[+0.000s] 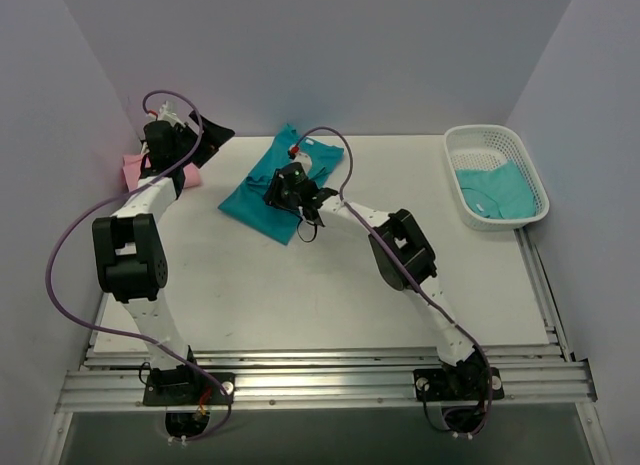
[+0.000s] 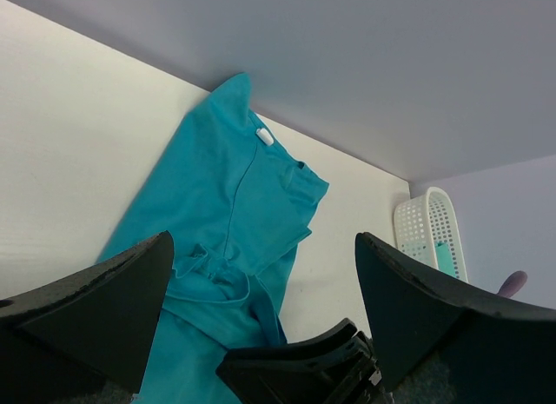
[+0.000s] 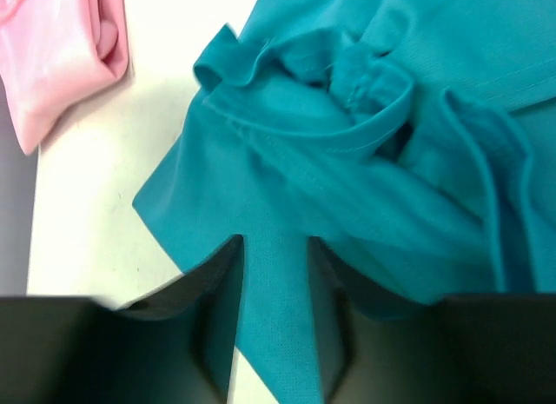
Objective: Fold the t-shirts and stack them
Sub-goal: Fold the folded rectangular tshirt in 1/3 of the way
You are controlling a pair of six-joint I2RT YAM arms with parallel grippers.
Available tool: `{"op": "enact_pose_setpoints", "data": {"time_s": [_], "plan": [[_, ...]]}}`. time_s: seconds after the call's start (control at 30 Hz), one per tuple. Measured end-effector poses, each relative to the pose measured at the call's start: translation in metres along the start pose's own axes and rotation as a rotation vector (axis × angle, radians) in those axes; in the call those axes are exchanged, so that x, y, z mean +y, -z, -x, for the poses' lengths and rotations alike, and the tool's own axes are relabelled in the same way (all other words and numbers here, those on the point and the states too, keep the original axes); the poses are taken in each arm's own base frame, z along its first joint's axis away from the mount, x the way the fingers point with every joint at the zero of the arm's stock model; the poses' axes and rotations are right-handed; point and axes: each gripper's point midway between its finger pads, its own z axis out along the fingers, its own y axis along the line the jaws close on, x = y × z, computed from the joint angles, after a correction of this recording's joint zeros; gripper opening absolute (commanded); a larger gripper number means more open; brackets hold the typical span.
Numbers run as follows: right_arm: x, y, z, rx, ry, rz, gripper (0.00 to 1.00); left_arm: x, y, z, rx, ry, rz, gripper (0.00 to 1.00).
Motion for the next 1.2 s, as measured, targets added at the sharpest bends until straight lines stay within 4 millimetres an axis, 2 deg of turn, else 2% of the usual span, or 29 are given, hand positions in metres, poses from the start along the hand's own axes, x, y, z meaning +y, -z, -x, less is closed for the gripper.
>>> {"op": "enact_pose_setpoints", "data": {"time_s": [0.13,0.47,0.83,1.03,1.2], "plan": [[0.010,0.001,-0.009,0.012,0.009,0.014,0.00,-0.001,0.000,0.001,-0.003,-0.002,-0.004,0.94],[0.012,0.001,-0.012,0.019,0.004,0.021,0.00,0.000,0.000,-0.001,-0.003,-0.002,-0.005,0.94],[0.004,-0.004,-0.015,0.025,-0.007,0.014,0.00,0.004,0.000,-0.003,0.000,0.000,-0.001,0.94],[-0.012,-0.013,-0.023,0.042,-0.014,-0.007,0.00,0.004,0.000,-0.004,-0.001,0.000,-0.001,0.94],[-0.030,-0.019,-0.022,0.045,-0.030,-0.030,0.00,0.006,0.000,-0.004,-0.003,0.000,0.000,0.94]]}}
